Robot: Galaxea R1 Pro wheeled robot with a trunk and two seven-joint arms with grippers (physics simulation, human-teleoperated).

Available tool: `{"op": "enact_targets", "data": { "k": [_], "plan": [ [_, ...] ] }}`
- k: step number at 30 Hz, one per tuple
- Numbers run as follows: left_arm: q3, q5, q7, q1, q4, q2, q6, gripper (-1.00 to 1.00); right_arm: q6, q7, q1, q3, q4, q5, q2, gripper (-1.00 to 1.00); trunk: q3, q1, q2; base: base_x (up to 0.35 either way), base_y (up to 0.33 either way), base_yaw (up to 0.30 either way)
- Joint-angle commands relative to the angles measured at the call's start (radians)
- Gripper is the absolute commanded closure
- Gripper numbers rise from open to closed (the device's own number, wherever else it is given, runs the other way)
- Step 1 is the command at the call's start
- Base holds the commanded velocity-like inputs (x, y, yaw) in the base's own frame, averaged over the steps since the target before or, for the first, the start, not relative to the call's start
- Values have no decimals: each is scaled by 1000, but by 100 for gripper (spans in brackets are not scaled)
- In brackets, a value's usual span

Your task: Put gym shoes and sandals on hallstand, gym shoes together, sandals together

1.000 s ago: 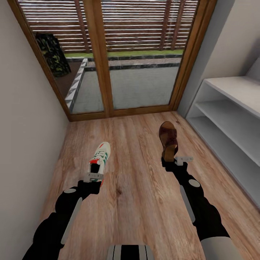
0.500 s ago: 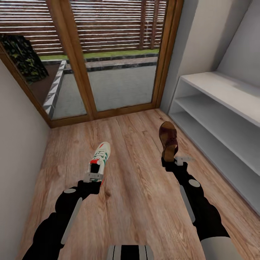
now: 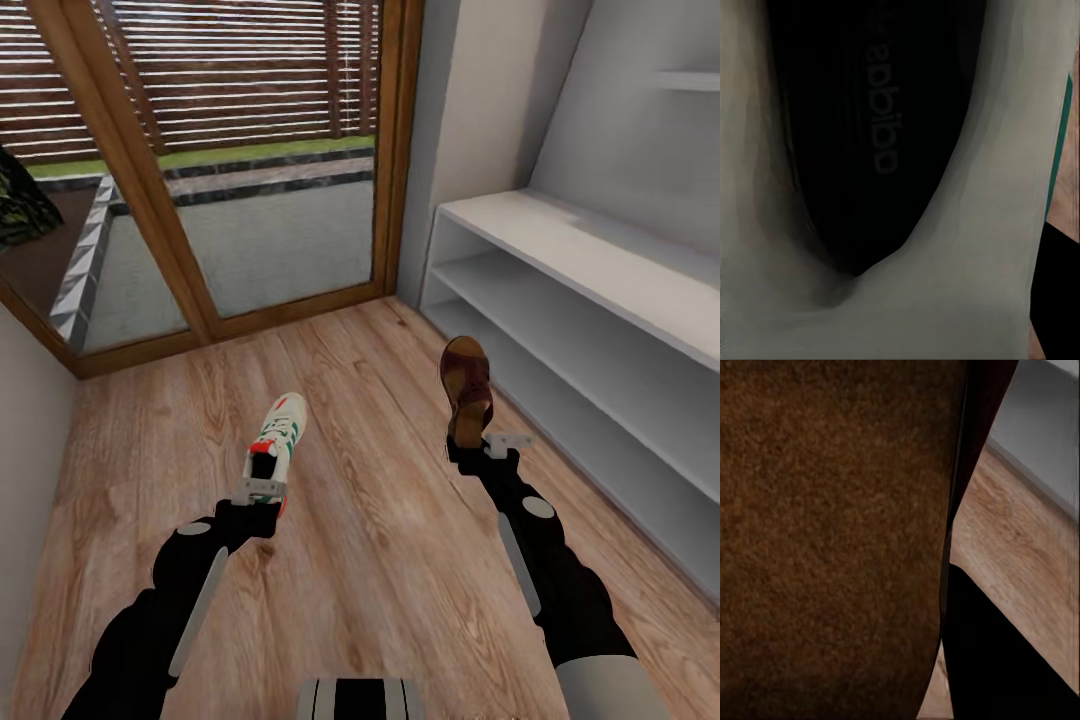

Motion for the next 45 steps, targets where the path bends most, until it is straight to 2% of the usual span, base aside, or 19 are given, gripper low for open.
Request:
{"op": "enact_targets", "data": {
  "k": [1, 45],
  "plan": [
    [0, 1, -1, 0, 0, 0, 0, 100, 0, -1, 0, 0, 0, -3, 0, 100, 0, 0, 0, 0, 0, -300],
    [-1, 1, -1, 0, 0, 0, -1, 100, 0, -1, 0, 0, 0, -3, 0, 100, 0, 0, 0, -6, 23, -300]
  ]
}}
